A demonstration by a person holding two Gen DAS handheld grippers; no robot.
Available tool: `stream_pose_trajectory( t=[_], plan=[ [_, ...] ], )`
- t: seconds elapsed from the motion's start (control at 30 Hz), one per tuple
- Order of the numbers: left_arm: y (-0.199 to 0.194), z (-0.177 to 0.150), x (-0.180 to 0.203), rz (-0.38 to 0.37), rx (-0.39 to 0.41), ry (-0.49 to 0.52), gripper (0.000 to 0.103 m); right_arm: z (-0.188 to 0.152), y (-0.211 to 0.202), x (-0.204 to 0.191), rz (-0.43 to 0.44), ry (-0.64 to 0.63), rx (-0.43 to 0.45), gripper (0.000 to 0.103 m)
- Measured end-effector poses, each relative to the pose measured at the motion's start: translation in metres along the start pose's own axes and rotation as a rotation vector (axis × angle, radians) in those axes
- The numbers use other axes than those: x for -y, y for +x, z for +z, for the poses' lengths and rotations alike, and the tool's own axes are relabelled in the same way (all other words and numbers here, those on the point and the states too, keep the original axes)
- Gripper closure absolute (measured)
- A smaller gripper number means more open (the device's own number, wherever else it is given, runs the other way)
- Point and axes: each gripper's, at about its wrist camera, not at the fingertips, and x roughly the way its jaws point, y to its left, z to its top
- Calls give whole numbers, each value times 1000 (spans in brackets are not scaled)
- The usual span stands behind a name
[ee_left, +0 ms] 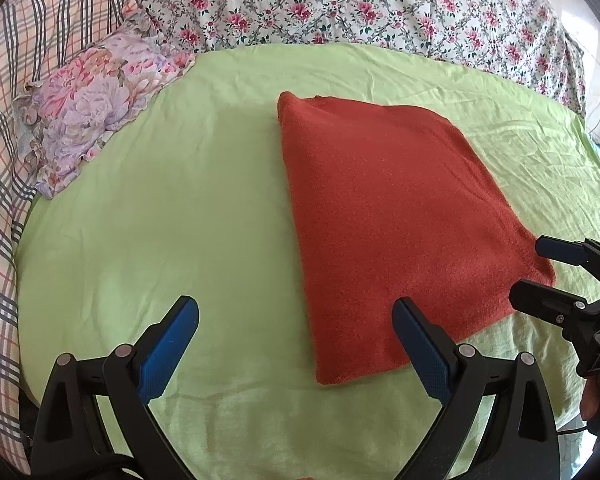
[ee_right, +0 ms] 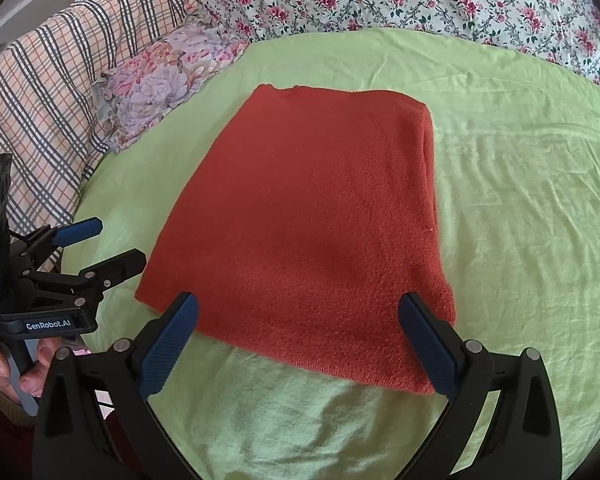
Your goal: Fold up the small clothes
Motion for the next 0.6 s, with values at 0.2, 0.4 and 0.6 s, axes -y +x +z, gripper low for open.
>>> stream_pose_trajectory(
  t=[0.2, 0.4, 0.6],
  plan=[
    [-1, -2, 3, -6, 1, 4, 5, -1, 2, 4, 1, 14, 0, 3],
    [-2, -1, 4, -9, 8, 10, 5, 0, 2, 4, 1, 15, 3, 3],
    [-1, -2, 4, -7, 5, 15, 5, 0, 2, 4, 1, 15, 6, 3]
  ],
)
